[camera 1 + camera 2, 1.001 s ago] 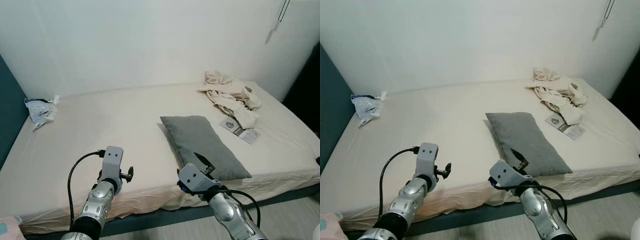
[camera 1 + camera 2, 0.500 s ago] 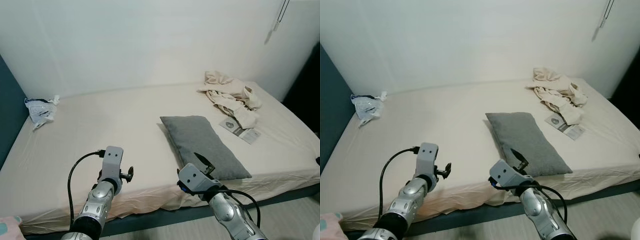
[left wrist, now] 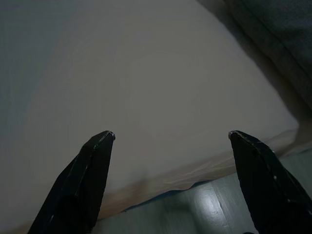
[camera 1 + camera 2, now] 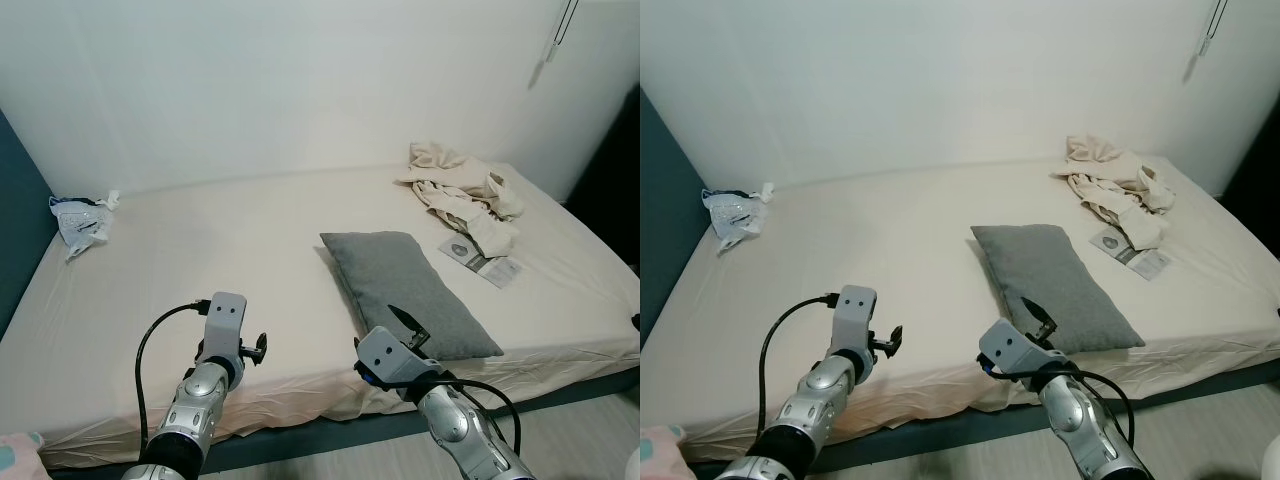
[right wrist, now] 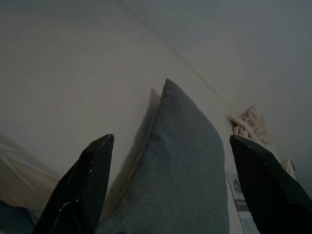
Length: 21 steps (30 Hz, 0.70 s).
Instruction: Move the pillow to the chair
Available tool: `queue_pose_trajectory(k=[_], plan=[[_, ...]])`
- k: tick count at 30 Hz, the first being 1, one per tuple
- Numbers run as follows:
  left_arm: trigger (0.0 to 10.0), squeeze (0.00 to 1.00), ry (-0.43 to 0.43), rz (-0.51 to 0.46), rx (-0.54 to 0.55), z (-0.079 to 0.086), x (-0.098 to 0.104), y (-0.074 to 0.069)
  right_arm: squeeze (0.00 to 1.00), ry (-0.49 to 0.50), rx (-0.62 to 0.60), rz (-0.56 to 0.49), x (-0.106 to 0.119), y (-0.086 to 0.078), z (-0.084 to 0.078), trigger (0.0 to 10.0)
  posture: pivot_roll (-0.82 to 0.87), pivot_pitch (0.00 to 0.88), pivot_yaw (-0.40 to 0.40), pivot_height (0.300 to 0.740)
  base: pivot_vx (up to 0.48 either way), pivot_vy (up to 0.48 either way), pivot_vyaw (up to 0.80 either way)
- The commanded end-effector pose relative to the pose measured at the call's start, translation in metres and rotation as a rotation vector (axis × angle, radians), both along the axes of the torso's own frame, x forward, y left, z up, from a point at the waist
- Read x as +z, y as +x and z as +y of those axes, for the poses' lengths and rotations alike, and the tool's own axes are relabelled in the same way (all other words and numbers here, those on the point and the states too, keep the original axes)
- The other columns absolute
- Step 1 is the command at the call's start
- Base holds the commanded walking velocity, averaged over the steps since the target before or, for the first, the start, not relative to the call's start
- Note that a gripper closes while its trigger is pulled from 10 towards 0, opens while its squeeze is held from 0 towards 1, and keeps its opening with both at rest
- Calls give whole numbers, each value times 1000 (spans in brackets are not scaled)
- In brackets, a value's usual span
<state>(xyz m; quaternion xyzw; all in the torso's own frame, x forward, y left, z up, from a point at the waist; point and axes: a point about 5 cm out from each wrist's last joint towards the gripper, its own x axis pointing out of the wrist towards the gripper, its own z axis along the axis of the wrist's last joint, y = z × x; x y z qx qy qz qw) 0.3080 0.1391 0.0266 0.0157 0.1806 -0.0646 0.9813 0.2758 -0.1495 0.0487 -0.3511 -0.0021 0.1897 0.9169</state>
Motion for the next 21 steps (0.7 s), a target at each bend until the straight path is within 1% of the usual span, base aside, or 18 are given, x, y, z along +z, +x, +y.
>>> queue_pose_trajectory(k=[1,21], plan=[[10000,0,-5,19,6,0,-5,-3,0,4,2,7,0,1,1,10000,-90,57,12,740,0,0,0],[10000,0,-5,17,14,1,-3,-2,0,6,2,5,1,2,1,10000,-88,61,14,740,0,0,0]])
